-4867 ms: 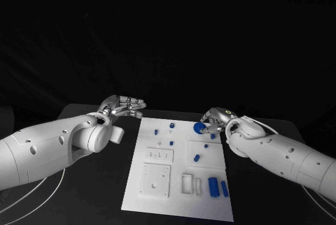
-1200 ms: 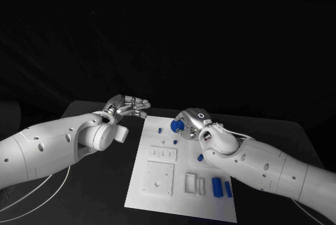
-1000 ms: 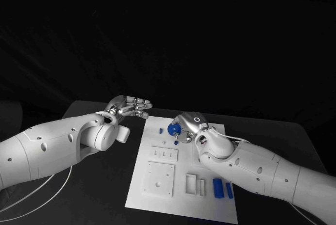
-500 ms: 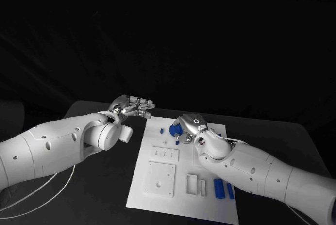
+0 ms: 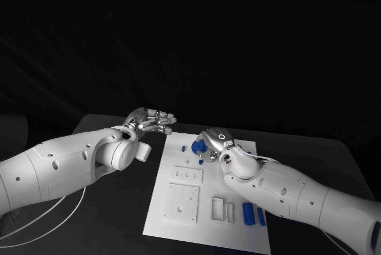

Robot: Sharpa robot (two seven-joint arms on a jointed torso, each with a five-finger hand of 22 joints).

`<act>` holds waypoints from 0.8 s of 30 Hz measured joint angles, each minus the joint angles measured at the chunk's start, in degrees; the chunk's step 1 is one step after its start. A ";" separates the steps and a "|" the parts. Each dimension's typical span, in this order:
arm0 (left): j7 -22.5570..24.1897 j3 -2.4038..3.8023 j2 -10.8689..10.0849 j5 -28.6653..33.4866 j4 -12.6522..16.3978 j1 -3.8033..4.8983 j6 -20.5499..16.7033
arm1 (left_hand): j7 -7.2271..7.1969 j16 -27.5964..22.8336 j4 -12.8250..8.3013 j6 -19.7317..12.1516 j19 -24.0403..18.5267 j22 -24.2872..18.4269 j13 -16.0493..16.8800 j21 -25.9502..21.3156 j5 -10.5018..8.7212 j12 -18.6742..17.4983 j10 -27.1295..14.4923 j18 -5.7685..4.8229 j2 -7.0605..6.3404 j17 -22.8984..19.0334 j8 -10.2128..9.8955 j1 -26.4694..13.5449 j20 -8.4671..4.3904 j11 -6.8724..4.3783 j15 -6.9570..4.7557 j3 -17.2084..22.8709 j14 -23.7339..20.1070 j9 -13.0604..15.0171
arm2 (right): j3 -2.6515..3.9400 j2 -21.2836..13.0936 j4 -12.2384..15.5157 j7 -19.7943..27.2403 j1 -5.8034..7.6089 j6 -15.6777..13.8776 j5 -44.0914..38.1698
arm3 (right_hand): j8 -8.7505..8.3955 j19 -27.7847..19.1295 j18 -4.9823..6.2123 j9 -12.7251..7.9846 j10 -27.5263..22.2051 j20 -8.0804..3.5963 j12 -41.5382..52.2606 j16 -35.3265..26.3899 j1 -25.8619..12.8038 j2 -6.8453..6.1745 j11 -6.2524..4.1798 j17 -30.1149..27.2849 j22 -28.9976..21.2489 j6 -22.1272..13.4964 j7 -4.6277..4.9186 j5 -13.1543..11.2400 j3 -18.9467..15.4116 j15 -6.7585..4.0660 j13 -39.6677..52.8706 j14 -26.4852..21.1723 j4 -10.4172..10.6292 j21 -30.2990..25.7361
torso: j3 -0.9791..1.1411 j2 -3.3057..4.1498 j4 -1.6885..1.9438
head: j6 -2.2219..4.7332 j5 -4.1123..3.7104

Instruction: Assemble the parts on the task board

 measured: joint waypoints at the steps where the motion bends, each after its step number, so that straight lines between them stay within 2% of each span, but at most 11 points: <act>1: 0.00 0.00 0.00 0.00 0.00 0.00 0.01 | 0.00 0.00 0.00 0.00 0.00 0.00 0.00 0.00 0.00 0.00 0.00 0.01 0.00 0.00 0.00 0.00 0.00 0.00 0.00 0.00 0.00 0.00 | 0.00 0.06 -0.07 0.10 0.01 0.02 0.12 | 0.01 0.00 0.00 0.01 0.00 0.00 0.00 -0.04 0.00 0.00 0.00 0.00 0.00 0.00 0.00 -0.40 -0.11 -0.01 0.00 -0.01 0.31 0.00 | 0.00 0.00 0.00 | -0.05 0.00; 4: -0.02 0.00 0.01 0.00 -0.01 0.00 0.04 | 0.00 0.00 0.00 0.00 0.00 0.00 0.00 0.00 0.00 0.00 0.00 0.00 0.00 0.00 0.00 0.00 0.00 0.00 0.00 0.00 0.00 0.00 | 0.00 0.22 -0.22 0.46 0.05 0.11 0.58 | 0.02 0.00 0.00 0.31 0.00 0.00 0.00 -0.04 -0.02 -0.02 0.00 0.00 0.00 0.14 -0.08 -1.65 -0.50 0.00 0.00 -0.02 1.22 -0.22 | -0.01 0.00 0.01 | -0.10 0.03; 22: -0.33 0.00 0.03 -0.01 -0.09 0.00 0.19 | 0.00 0.00 0.00 0.00 0.00 -0.12 0.00 0.00 0.00 0.00 0.00 0.01 0.22 0.00 0.00 -0.22 0.00 0.00 0.00 0.00 0.00 0.00 | -0.06 0.00 -0.22 1.27 0.06 1.48 2.64 | -0.15 0.00 -0.01 0.26 -0.18 0.00 -0.60 -0.53 -0.14 -0.14 -0.12 -0.07 0.00 0.92 -0.13 -1.94 -1.01 0.00 0.00 -0.02 2.12 -0.57 | -0.08 -0.04 -0.07 | -0.45 0.05; 24: -0.36 0.00 0.01 -0.01 -0.11 0.00 0.19 | 0.00 0.00 0.00 0.00 0.00 -0.12 0.00 0.00 0.00 0.00 0.00 0.01 0.22 0.00 0.00 -0.22 0.00 0.00 0.00 0.00 0.00 0.00 | -0.06 0.00 -0.39 1.37 0.05 1.48 2.82 | -0.15 0.00 -0.01 -0.24 -0.98 0.00 -1.57 -0.66 -0.36 -0.36 0.30 -0.22 0.00 0.20 0.08 -2.16 -0.83 0.00 0.00 -0.03 2.30 -0.87 | -0.04 -0.04 -0.07 | -0.46 0.05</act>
